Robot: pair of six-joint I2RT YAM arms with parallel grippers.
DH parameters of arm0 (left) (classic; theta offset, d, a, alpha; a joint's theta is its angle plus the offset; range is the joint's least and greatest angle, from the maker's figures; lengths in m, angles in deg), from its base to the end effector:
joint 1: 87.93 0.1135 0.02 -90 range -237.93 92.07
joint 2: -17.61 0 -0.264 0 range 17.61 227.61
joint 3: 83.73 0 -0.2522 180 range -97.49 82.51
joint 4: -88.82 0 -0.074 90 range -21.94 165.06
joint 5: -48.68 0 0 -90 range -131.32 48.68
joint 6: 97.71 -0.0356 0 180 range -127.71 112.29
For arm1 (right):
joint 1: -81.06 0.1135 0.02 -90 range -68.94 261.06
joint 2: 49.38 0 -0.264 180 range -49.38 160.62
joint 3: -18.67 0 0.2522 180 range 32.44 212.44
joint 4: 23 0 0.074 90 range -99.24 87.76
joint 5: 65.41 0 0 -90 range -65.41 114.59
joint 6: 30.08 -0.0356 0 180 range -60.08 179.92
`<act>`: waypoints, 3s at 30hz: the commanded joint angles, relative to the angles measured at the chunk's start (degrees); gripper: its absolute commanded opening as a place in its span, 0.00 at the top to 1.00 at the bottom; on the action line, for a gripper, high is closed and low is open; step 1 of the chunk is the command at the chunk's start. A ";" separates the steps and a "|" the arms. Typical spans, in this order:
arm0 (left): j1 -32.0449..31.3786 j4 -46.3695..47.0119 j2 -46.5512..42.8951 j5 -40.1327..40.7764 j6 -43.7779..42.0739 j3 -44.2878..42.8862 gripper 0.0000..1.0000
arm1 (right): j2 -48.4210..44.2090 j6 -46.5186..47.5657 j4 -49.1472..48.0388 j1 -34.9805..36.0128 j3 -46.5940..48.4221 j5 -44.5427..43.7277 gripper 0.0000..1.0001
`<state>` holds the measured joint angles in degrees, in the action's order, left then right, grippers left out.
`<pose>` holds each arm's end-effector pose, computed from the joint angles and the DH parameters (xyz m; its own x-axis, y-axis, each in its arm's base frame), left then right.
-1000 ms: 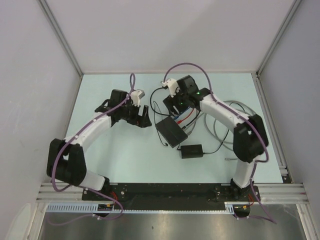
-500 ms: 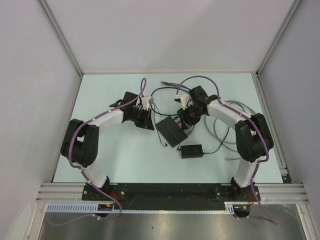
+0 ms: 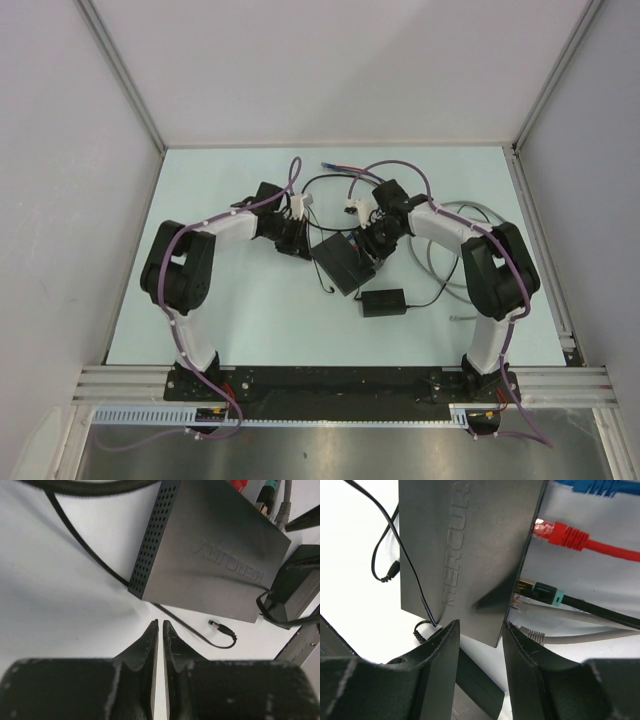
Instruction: Pull the plug from the switch port
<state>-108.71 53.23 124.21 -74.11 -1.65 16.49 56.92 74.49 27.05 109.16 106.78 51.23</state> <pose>0.3378 -0.1488 0.1606 -0.8802 0.2391 -0.4099 0.4423 0.7263 -0.5262 0.3214 0.1897 0.1899 -0.6501 -0.6020 -0.4636 -0.7555 0.5773 0.3098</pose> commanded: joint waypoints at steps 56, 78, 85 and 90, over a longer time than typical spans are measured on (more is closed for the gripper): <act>2.15 -12.10 -5.55 -10.62 -7.64 -26.87 1.00 | 21.93 30.08 30.59 -9.64 41.23 15.81 0.55; -1.90 -9.73 9.41 -8.87 -7.21 -16.78 1.00 | 14.55 31.07 6.19 -4.02 22.16 9.86 0.46; -1.90 -11.04 10.73 -5.61 -8.09 -16.33 1.00 | 15.07 23.85 -2.63 -3.92 21.89 7.29 0.47; -1.73 -11.92 11.69 -3.07 -8.79 -18.18 1.00 | 16.04 22.87 -1.32 -4.72 23.82 11.33 0.49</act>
<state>-110.41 42.22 135.10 -79.82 -8.25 0.20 74.15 99.67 29.09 105.23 127.70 60.06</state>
